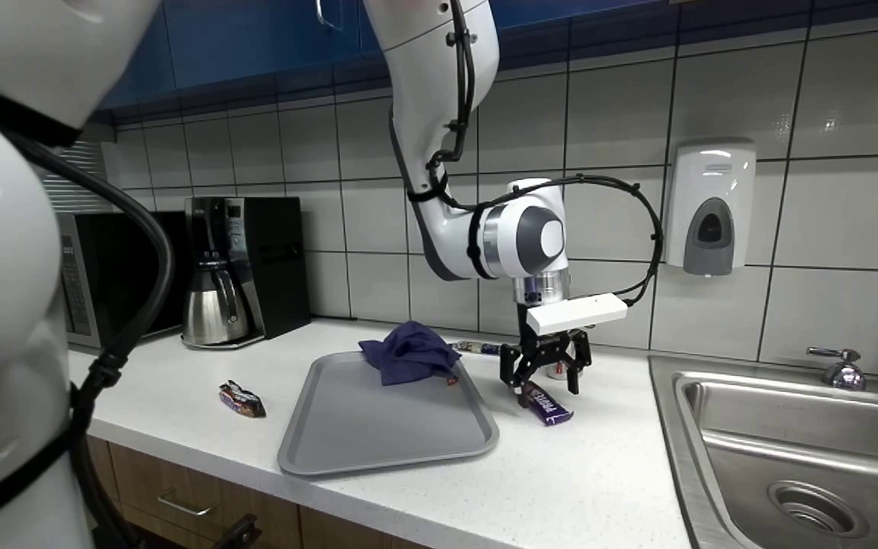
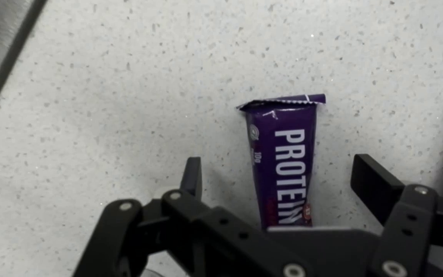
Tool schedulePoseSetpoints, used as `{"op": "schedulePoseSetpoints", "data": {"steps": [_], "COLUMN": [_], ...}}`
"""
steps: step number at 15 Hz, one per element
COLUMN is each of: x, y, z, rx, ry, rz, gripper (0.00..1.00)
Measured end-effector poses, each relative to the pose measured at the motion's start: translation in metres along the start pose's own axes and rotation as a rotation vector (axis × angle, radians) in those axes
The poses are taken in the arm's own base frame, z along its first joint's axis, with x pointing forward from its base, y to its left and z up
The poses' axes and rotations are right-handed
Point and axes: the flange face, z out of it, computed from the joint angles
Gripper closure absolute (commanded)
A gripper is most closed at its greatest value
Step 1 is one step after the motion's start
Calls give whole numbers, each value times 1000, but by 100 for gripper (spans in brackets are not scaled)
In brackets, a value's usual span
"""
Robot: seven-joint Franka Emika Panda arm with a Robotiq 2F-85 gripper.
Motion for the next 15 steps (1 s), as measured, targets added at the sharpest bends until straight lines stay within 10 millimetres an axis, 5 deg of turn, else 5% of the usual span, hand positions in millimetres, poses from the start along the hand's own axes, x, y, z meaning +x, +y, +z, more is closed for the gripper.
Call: {"op": "schedulePoseSetpoints", "data": {"steps": [9, 10, 15], "x": [14, 14, 16], "y": [2, 3, 5], "z": [-1, -2, -2], "rx": [-10, -12, -16], "ry": [16, 17, 19], "rz": [-14, -14, -14], "gripper": [0, 25, 60]}}
